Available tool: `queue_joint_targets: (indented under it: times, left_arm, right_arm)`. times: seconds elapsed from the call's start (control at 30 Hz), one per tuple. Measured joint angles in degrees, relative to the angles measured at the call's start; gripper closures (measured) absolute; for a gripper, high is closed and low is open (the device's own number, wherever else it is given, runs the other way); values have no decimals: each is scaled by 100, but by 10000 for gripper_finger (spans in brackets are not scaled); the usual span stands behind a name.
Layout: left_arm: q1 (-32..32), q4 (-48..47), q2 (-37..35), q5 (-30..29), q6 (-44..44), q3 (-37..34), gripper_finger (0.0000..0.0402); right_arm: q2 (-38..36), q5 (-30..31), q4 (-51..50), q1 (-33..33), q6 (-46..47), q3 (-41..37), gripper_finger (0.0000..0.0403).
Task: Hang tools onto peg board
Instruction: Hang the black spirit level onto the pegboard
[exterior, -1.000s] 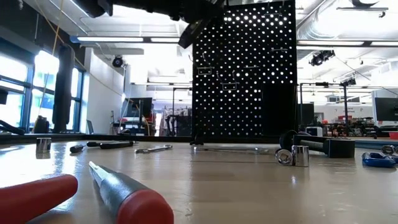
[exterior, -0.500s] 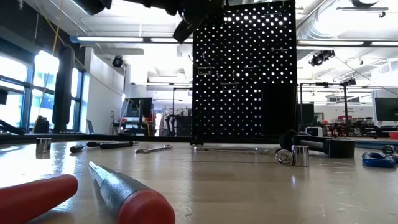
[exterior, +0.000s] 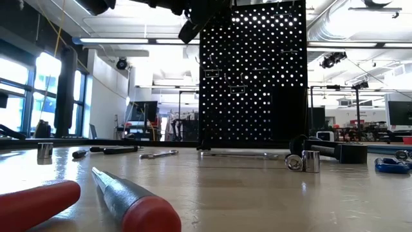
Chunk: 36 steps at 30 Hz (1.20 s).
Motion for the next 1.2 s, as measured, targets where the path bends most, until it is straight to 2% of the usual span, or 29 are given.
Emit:
queue_joint_targets:
  times: [0.27, 0.3, 0.47, 0.63, 0.77, 0.9, 1.2]
  left_arm:
    - [-9, 268, 152, -254, 415, 8, 232]
    - [-15, 269, 160, -268, 444, 13, 232]
    - [-35, 293, 188, -240, 459, 20, 223]
    - [-43, 499, 195, -333, 392, 0, 146]
    - [-144, 523, 190, -542, 471, 7, 115]
    - [-315, 527, 190, -569, 623, 7, 111]
    - [-619, 204, 190, -858, 781, 7, 109]
  right_arm:
    - [224, -76, 257, -162, -118, 0, 359]
    - [224, -66, 266, -157, -191, 0, 363]
    - [190, 110, 255, -71, -475, 0, 363]
    - [-57, 430, 148, 61, -1012, -4, 363]
    - [-449, 848, -329, 287, -1293, -2, 363]
    - [-1004, 997, -1128, 524, -1261, 0, 363]
    - [-2390, 1152, -3707, 946, -860, 0, 363]
